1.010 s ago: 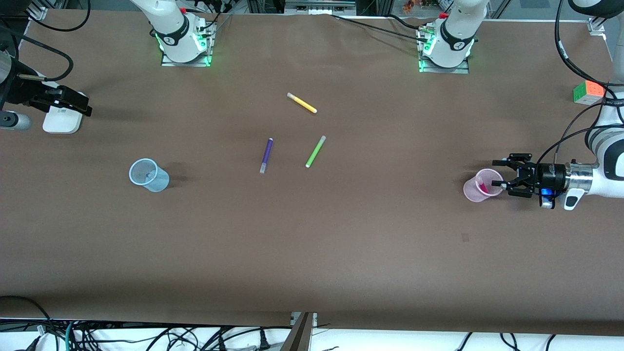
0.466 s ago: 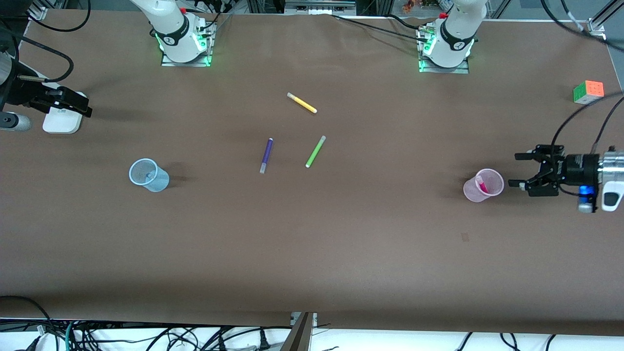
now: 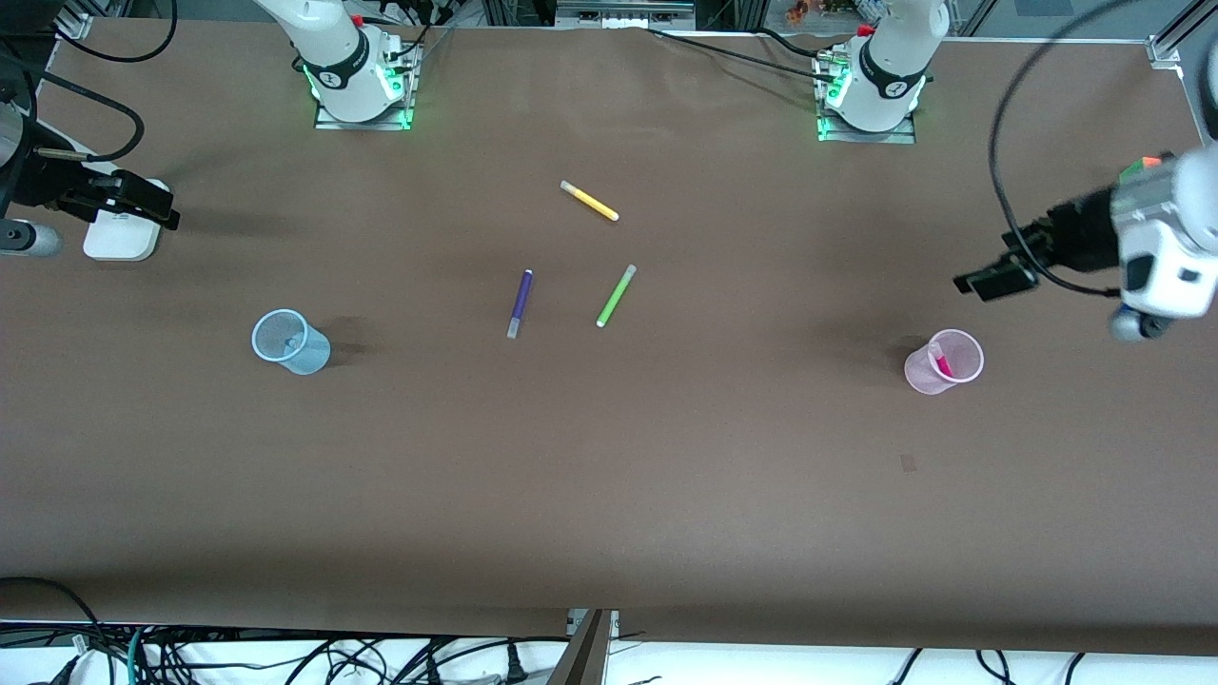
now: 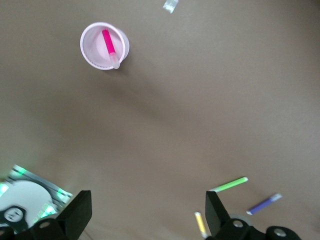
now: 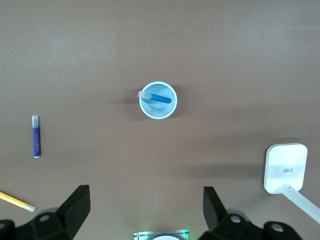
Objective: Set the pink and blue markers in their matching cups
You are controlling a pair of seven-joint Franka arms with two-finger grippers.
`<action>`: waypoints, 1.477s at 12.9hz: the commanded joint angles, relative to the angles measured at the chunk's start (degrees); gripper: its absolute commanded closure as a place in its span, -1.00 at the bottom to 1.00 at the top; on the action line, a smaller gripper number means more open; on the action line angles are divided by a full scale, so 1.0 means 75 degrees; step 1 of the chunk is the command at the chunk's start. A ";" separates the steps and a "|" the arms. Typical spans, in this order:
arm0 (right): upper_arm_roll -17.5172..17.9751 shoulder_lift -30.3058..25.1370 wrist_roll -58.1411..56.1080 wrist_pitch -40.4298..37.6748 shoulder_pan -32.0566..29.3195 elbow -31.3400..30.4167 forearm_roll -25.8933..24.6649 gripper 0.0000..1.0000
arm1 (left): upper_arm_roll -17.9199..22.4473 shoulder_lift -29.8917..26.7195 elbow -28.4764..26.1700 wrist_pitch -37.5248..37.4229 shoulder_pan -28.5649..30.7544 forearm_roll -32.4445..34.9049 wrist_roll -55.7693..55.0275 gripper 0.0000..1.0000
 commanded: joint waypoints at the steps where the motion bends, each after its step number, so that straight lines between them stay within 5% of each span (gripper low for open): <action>1: 0.0029 0.0028 -0.0072 0.0002 -0.0005 0.0121 -0.0079 -1.00 | -0.0653 -0.0209 -0.0144 0.0096 0.0039 0.0634 -0.0108 -1.00; 4: 0.0029 0.0028 -0.0072 0.0002 0.0007 0.0121 -0.0079 -1.00 | -0.1252 -0.0197 -0.0108 0.0108 0.0039 0.1350 0.0032 -1.00; 15: 0.0029 0.0052 -0.0084 -0.0010 -0.0017 0.0121 -0.0067 -1.00 | -0.1172 -0.0196 0.0068 0.0248 -0.0181 0.1936 0.2644 -1.00; 19: 0.0029 0.0052 -0.0084 -0.0010 -0.0017 0.0121 -0.0067 -1.00 | 0.0993 -0.0478 0.0044 0.0260 -0.2289 0.1844 0.2704 -1.00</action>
